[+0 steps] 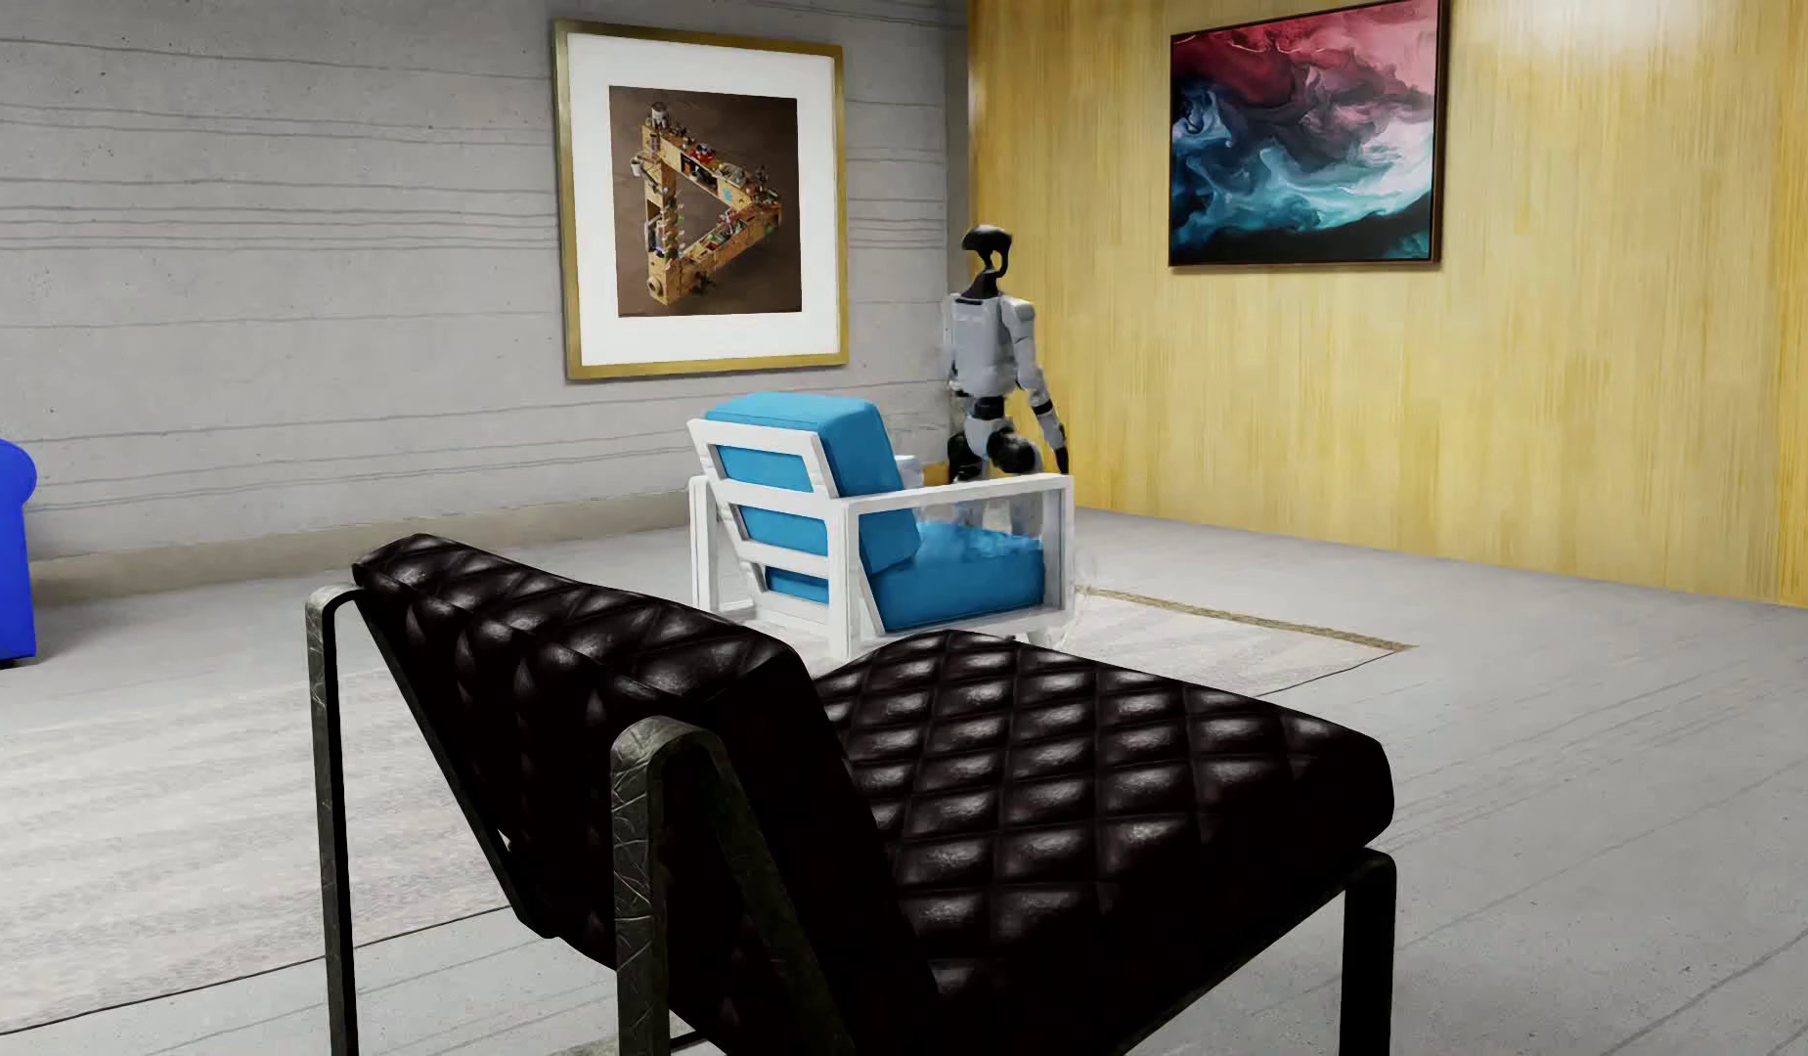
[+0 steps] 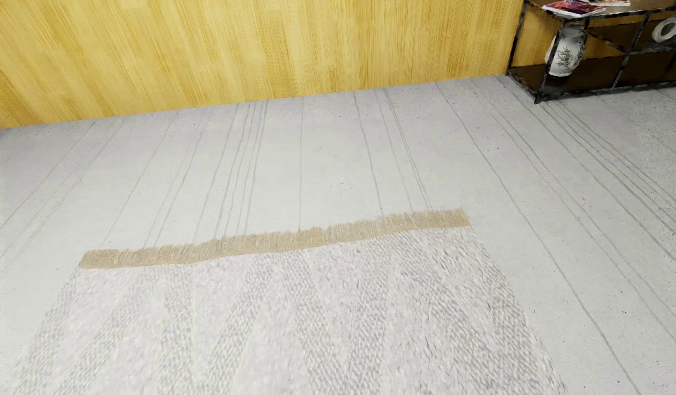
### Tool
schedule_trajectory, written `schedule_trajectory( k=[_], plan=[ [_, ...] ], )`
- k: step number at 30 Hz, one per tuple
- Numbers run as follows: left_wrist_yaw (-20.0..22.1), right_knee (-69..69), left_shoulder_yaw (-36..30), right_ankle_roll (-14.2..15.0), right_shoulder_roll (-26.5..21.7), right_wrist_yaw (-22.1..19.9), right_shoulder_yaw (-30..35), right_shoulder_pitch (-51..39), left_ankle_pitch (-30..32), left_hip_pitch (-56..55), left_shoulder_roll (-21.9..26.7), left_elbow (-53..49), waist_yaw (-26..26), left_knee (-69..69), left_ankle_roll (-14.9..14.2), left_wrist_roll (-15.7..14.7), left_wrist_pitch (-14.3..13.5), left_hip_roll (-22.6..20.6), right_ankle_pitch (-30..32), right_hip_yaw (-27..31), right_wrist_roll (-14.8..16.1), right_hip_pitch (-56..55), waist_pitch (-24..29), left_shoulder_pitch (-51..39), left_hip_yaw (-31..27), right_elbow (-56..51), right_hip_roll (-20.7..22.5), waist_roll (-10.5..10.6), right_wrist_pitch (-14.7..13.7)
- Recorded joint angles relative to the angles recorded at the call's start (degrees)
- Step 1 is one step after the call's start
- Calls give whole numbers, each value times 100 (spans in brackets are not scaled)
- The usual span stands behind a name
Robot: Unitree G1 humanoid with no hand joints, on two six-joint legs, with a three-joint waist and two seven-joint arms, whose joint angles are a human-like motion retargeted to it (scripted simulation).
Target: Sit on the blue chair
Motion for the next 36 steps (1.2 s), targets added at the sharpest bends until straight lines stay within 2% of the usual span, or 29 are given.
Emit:
schedule_trajectory(
  k=[1, 2, 3, 4, 5, 7, 9, 11, 17, 19, 22, 25, 28, 31, 33, 35, 36],
  plan=[
    [58, 5, -46, -17, -171, -42, 72, -98, -5, -4, -2, -90, -19, 3, 15, 150, -44, -8, 15, 7, 141, -13, 23, -47, 14, -52, 4, 14, 126],
    [115, 22, -76, 12, -401, 52, 153, -123, -15, 22, 161, -123, -21, 3, 11, 66, 24, -2, 11, -15, 80, -5, 25, -109, 35, -212, -12, 9, 188],
    [-62, 19, -86, 38, -640, 216, 215, -151, -7, 1, 350, -138, -15, 4, -22, 37, -36, 12, 14, -31, -126, -19, 8, -191, 48, -344, -30, 0, 53],
    [-280, 19, -122, 29, -854, 312, 216, -173, -11, -13, 543, -203, -18, 17, -23, 222, -136, 8, 11, -50, -333, -22, 1, -259, 66, -434, -25, -7, -68],
    [-318, 7, -189, 13, -1008, 361, 170, -184, -9, 15, 704, -208, -20, 16, -16, 340, -184, 0, 5, -68, -421, 25, 9, -296, 76, -400, -15, -15, -109],
    [43, 5, -110, 22, -1135, 82, 77, -212, -11, 41, 853, 148, -12, 10, -3, 370, -278, -6, -8, -75, -278, 52, -2, -359, 67, -14, -20, -12, -3],
    [683, 0, 80, 46, -1123, -346, -63, -216, -16, 86, 831, 750, -12, -12, -3, 102, -204, -12, -24, -120, -26, 90, -17, -390, 79, 437, -35, -2, 150],
    [1072, -3, 204, 33, -1087, -557, -144, -170, -24, 63, 788, 1125, -15, 33, 3, -171, -101, -21, -40, -141, 19, 119, -44, -370, 77, 641, -34, -2, 213],
    [609, -3, 111, 27, -811, -262, -88, 53, -4, 86, 681, 605, -13, -15, -19, 138, -266, -10, -47, -126, -216, 116, -69, -56, 67, 207, -30, 9, 41],
    [511, -2, 83, 19, -607, -212, 4, 30, 12, 72, 532, 518, -11, -7, -23, 115, -265, 1, -36, -121, -227, 108, -35, -27, 72, 149, -20, 15, 44],
    [398, 1, -30, -16, -364, -37, 210, -69, 16, -4, 356, 394, -2, 108, -3, -11, -113, 6, 15, -106, -164, 89, 109, -99, 49, -6, -2, 11, 117],
    [142, 141, -237, -72, -401, 202, 394, -302, 9, -168, 338, 119, -1, 386, 15, -124, 23, 24, 38, -102, -115, 13, 382, -303, 25, -241, 37, 6, 148],
    [36, 641, -592, -125, -590, 668, 794, -723, -45, -582, 384, -225, 42, 915, 55, 21, 100, 48, -20, -10, -283, -383, 712, -666, -10, -552, 43, -2, 62],
    [4, 1239, -1073, -92, -740, 825, 1215, -1221, -203, -1374, 532, -608, 51, 1882, -42, 171, 37, 167, -82, 96, -464, -932, 1215, -1211, -93, -920, 23, -1, -20],
    [76, 1745, -1307, 12, -846, 869, 1578, -1653, -270, -1954, 685, -880, 57, 2394, -126, 150, 2, 270, -122, 161, -532, -1501, 1628, -1621, -97, -1228, -28, -14, -75],
    [408, 2180, -1580, 53, -938, 670, 2136, -2118, -285, -2438, 812, -1112, 53, 2767, -217, 123, -25, 334, -292, 200, -658, -1990, 2104, -2013, -115, -1486, -96, -27, -116],
    [376, 2462, -1716, 49, -1023, 942, 2081, -2484, -355, -2738, 857, -1135, 55, 3022, -229, 178, -484, 302, -625, 358, -639, -2253, 2406, -2218, -196, -1502, -162, -85, -582]
  ],
)
